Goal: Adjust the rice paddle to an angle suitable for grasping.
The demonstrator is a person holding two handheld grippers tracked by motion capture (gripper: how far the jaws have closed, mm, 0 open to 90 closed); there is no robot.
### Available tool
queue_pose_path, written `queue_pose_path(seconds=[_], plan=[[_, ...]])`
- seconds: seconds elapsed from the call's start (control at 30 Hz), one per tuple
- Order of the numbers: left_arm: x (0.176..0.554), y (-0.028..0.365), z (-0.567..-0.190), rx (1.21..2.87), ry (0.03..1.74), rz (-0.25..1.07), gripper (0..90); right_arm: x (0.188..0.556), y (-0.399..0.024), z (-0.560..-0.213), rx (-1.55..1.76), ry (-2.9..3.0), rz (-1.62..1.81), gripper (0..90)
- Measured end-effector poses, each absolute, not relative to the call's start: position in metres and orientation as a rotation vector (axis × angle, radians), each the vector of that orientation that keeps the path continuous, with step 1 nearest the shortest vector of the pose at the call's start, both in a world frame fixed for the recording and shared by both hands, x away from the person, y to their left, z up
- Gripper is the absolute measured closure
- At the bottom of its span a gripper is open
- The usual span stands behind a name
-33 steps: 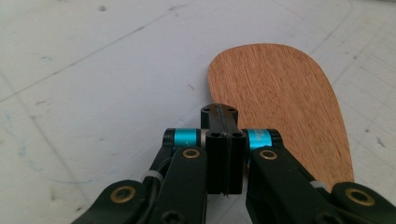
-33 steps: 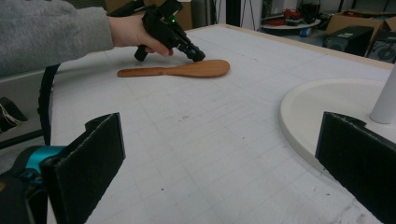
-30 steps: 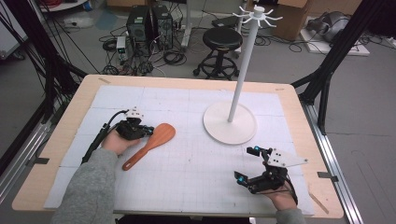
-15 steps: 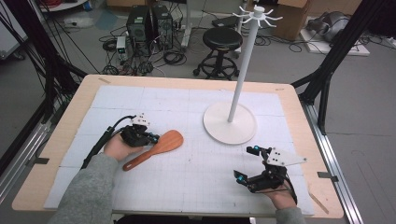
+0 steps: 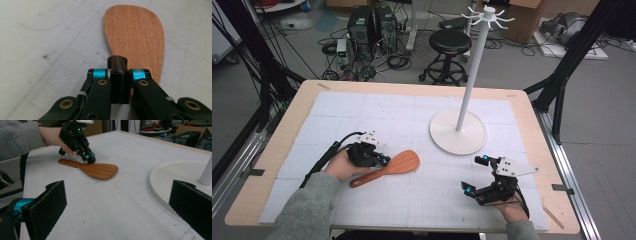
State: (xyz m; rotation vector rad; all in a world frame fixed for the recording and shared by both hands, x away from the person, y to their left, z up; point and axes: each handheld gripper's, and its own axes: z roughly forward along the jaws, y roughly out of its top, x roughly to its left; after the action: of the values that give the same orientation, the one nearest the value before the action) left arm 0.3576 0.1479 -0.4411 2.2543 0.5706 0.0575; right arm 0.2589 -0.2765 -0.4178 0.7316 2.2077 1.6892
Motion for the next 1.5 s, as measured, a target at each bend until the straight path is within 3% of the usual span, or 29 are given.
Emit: queue_pose_path(seconds=[0.43,0.77,1.13,1.5], plan=[[0.339,0.148,-0.434,2.235,0.539,0.133,89.7,0.257,-0.276,-0.418,0.734,2.217,1.674,0.0],[0.367,0.121,-0.425,2.098,0.634,0.202,89.7,0.259,-0.277,-0.418,0.73,2.207,1.687,0.0],[0.405,0.079,-0.431,2.266,0.686,0.258,89.6,0.259,-0.278,-0.417,0.72,2.209,1.709,0.0],[0.399,0.066,-0.433,2.335,0.631,0.237,89.8,0.257,-0.277,-0.418,0.73,2.224,1.695,0.0]])
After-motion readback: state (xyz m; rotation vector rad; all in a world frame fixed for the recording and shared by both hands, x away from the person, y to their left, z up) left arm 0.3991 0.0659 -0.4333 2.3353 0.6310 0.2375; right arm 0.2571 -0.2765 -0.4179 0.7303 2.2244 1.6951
